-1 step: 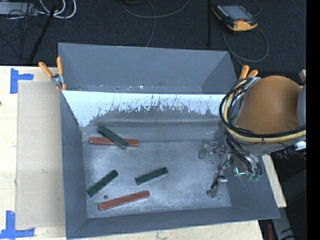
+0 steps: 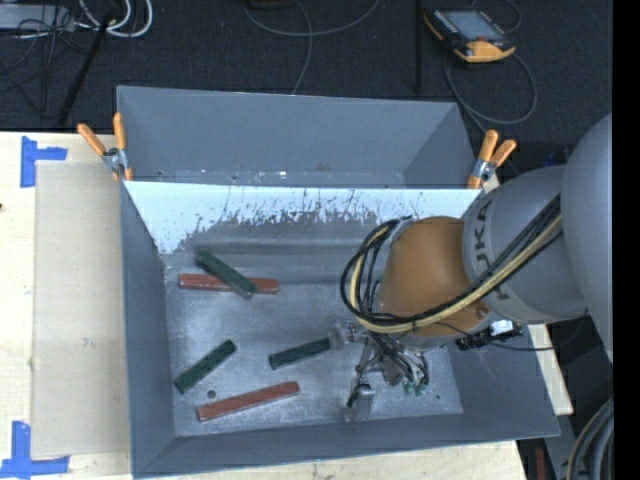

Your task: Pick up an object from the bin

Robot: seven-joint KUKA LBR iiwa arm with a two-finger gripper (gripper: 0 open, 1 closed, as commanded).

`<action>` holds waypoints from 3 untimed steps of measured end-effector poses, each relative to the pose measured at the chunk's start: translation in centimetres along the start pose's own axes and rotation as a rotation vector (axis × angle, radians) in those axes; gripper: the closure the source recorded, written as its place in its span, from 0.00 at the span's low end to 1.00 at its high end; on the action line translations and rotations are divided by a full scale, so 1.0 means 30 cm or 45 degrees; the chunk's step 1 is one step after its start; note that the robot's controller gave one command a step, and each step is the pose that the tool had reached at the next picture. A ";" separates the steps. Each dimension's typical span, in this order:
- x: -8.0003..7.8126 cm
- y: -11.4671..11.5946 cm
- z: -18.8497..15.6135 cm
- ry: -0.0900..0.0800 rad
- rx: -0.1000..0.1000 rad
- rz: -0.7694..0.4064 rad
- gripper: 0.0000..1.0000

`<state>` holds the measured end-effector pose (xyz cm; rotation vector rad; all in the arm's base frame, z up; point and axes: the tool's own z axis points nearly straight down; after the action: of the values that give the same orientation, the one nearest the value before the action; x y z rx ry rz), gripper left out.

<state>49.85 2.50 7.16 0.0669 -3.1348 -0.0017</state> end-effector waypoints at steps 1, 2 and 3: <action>-0.227 0.211 0.002 -0.014 -0.001 -0.152 0.00; -0.349 0.330 0.002 -0.014 0.002 -0.634 0.00; -0.177 0.621 -0.122 -0.008 -0.003 -0.648 0.00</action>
Offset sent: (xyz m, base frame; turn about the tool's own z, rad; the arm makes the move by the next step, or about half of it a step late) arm 0.0633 0.0629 -0.0016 -0.1122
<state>54.40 21.34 10.82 0.8557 -3.0232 -0.0079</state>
